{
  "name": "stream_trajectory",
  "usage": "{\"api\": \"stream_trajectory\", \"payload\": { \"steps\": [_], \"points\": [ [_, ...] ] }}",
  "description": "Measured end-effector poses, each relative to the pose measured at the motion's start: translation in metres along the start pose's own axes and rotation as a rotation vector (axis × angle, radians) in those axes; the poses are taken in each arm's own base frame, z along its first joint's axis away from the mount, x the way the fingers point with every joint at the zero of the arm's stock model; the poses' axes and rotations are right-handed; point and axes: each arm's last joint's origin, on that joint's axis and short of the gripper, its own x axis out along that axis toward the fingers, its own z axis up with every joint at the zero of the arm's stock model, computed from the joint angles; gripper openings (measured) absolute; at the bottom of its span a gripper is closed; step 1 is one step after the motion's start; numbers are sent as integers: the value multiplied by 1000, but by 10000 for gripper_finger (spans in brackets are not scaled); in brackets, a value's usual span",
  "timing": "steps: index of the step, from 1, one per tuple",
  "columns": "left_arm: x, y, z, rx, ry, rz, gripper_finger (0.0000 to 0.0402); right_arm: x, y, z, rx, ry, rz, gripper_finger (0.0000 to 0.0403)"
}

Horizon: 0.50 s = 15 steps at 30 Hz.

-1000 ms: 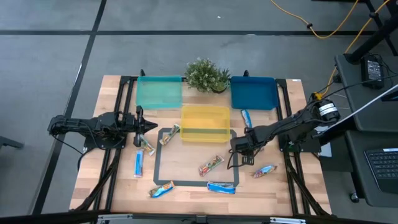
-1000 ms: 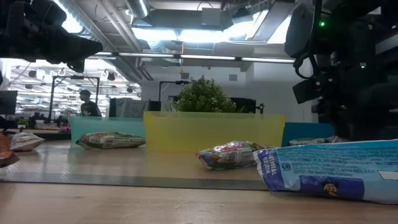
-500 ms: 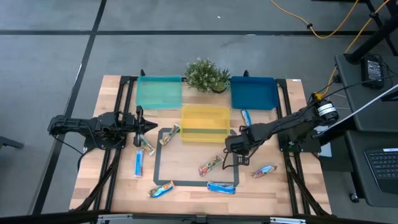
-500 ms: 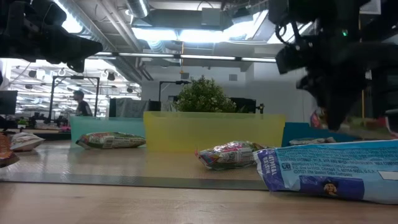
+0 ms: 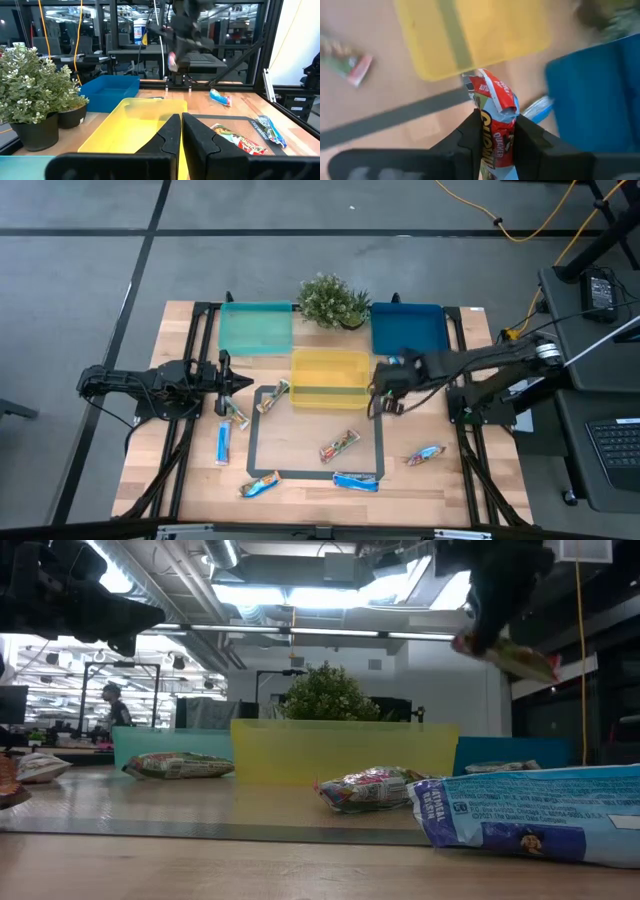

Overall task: Pick and place Granola Bars by type
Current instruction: Put the red granola bar into the blue bin

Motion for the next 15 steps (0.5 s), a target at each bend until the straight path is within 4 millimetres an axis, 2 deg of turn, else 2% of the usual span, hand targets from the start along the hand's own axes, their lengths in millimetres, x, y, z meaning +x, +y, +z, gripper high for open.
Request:
{"api": "stream_trajectory", "payload": {
  "steps": [3, 8, 15],
  "points": [
    [0, 0, 0, 0, 0, 0, 9, -15, -28, -3, 62, -58, -6, 87],
    [0, 0, 0, 0, 0, 0, 8, -27, -72, -6, 150, -143, -99, 87],
    [0, 0, 0, 0, 0, 0, 12, -16, -128, 1, 231, -160, -194, 87]
  ]
}}
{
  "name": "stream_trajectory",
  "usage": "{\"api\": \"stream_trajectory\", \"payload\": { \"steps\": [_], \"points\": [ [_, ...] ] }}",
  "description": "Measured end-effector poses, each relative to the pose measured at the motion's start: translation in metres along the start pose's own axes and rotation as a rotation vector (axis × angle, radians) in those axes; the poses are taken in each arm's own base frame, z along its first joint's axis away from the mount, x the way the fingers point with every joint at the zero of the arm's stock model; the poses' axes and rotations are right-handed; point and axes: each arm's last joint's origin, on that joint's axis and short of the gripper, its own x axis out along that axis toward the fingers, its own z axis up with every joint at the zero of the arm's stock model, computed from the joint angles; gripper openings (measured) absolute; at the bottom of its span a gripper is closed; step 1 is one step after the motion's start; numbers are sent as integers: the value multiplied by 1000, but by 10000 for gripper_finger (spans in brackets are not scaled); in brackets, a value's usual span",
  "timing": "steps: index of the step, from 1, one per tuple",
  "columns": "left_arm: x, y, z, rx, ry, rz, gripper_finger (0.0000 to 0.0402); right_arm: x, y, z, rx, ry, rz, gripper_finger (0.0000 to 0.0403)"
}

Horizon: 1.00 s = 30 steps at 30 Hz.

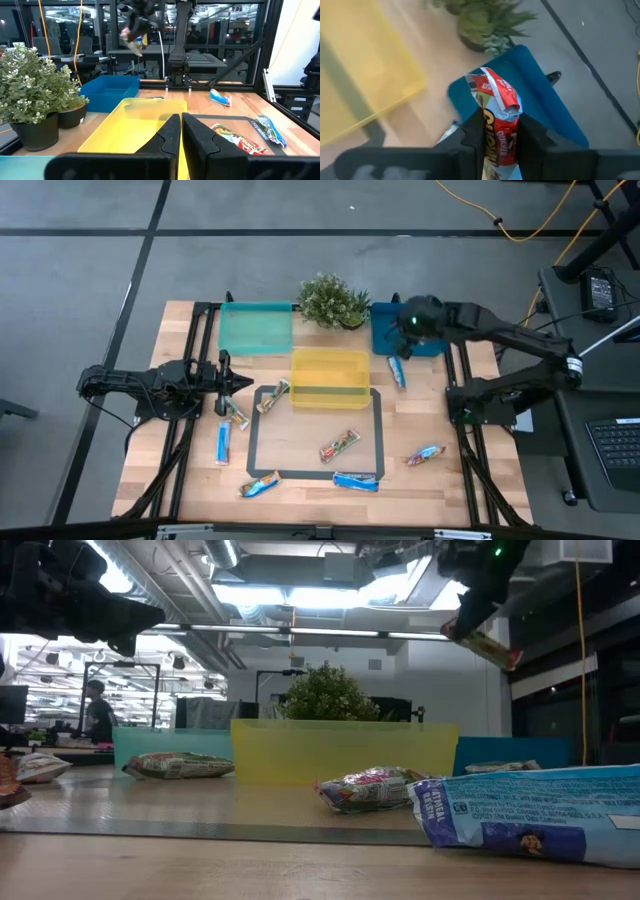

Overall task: Pick and place Granola Bars by type
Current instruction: Put the red granola bar into the blue bin

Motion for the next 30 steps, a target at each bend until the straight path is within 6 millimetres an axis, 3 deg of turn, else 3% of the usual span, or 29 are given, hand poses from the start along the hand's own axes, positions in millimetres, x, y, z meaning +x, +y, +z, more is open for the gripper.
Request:
{"api": "stream_trajectory", "payload": {
  "steps": [6, 13, 24, 30],
  "points": [
    [0, 0, 0, 0, 0, 0, 8, 36, -35, 11, 62, 49, -8, 87],
    [0, 0, 0, 0, 0, 0, 8, 84, -57, 11, 95, 185, 9, 87],
    [0, 0, 0, 0, 0, 0, 8, 144, -63, 3, 84, 370, 19, 88],
    [0, 0, 0, 0, 0, 0, 11, 165, -62, 0, 51, 421, 31, 97]
  ]
}}
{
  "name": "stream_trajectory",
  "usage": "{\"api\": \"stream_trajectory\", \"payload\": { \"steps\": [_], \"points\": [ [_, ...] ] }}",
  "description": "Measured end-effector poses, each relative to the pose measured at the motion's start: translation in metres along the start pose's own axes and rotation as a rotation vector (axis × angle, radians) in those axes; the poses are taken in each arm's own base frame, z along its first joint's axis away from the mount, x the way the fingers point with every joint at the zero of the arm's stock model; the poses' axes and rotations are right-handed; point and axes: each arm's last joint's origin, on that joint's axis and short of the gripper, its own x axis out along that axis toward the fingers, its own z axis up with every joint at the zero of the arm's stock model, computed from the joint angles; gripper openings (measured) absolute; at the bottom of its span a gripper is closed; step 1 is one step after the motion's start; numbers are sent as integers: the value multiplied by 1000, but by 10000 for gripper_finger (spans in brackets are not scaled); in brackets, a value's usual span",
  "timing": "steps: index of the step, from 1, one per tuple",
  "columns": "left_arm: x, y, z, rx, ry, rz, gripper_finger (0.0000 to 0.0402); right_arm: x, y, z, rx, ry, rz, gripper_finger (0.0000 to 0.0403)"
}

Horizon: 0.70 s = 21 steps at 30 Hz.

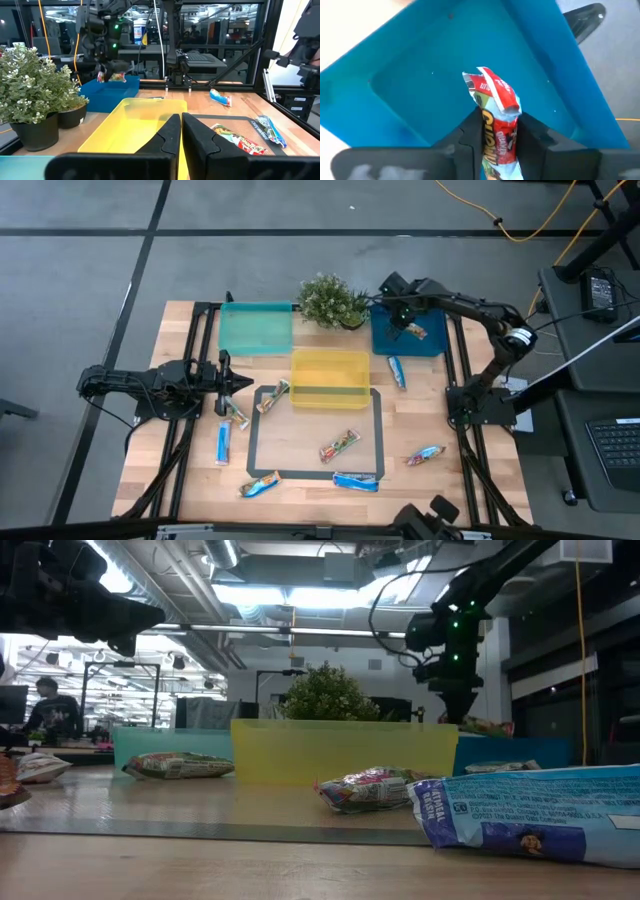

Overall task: Pick and place Granola Bars by type
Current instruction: Put the red granola bar into the blue bin

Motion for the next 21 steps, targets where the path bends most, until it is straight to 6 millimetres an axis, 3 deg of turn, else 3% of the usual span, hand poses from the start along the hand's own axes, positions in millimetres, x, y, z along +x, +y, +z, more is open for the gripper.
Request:
{"api": "stream_trajectory", "payload": {
  "steps": [12, 21],
  "points": [
    [0, 0, 0, 0, 0, 0, 12, -3, -1, 0, -16, -19, -5, 200],
    [0, 0, 0, 0, 0, 0, 9, -17, -3, -6, -3, -32, -7, 213]
  ]
}}
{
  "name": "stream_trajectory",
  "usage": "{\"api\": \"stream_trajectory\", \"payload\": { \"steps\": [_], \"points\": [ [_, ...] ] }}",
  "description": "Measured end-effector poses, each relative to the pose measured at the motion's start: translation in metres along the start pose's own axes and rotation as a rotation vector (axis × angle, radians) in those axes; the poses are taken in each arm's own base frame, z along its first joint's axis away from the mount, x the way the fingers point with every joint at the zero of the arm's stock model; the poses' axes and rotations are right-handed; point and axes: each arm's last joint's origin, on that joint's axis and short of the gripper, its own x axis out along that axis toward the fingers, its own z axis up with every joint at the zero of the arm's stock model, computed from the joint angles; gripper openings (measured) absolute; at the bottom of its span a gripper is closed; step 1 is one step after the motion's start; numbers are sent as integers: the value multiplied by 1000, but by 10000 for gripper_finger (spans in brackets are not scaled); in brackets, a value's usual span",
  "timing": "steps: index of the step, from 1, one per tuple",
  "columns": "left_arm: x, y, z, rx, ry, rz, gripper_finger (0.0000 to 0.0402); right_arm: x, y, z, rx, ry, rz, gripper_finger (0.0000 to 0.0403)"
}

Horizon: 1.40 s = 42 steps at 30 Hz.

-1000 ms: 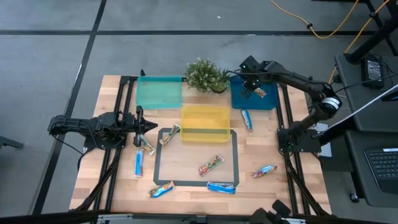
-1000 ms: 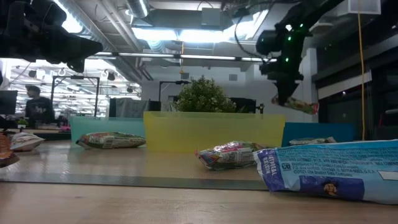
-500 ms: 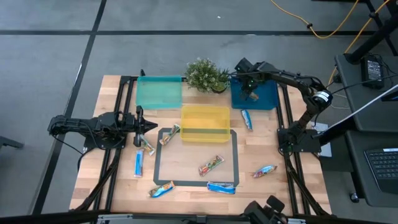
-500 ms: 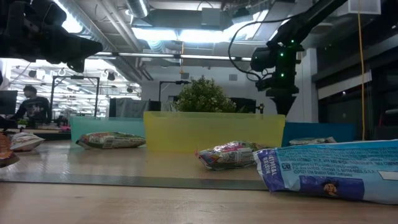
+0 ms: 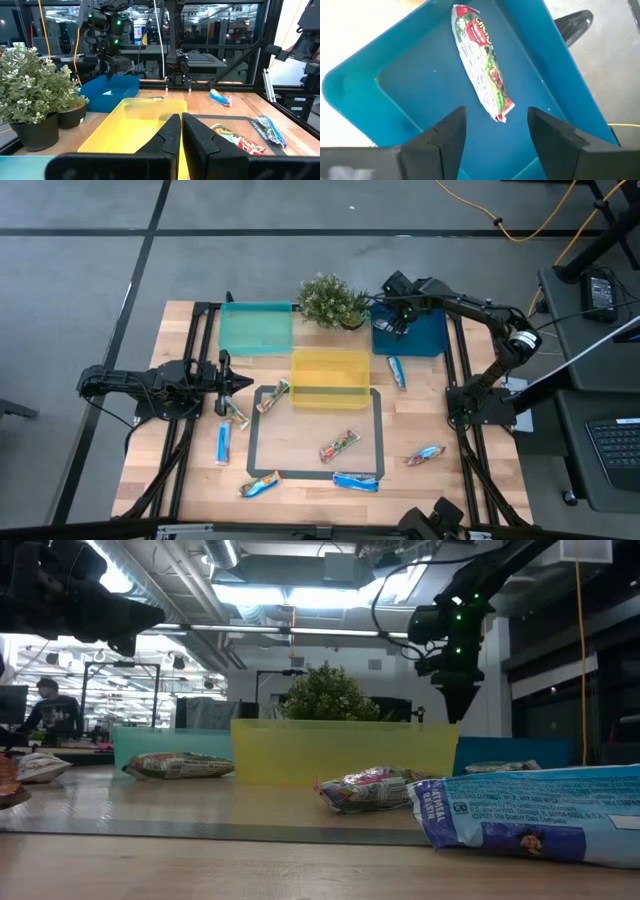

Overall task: Pick and place Granola Bars by type
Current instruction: Put the red granola bar into the blue bin

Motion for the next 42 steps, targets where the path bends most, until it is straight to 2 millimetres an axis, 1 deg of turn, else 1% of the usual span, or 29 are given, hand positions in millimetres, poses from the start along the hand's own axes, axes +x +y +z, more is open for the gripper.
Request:
{"api": "stream_trajectory", "payload": {
  "steps": [4, 9, 15, 20, 26, 32, 38, 42],
  "points": [
    [0, 0, 0, 0, -1, 0, 9, -10, 0, -5, -1, -5, 1, 213],
    [0, 0, 0, 0, -1, 0, 9, -28, 6, -14, -7, 0, 9, 213],
    [0, 0, 0, 0, -1, 0, 11, -57, 21, -30, -20, -14, 25, 213],
    [0, 0, 0, 0, -1, 0, 8, -86, 35, -48, -32, -57, 43, 213],
    [0, 0, 0, 0, -1, 0, 8, -121, 48, -77, -48, -140, 77, 213],
    [0, 0, 0, 0, 0, 0, 11, -152, 56, -115, -67, -190, 126, 213],
    [0, 0, 0, 0, 0, 0, 9, -176, 57, -149, -34, -291, 208, 213],
    [0, 0, 0, 0, 0, 0, 9, -186, 58, -166, -28, -331, 320, 213]
  ]
}}
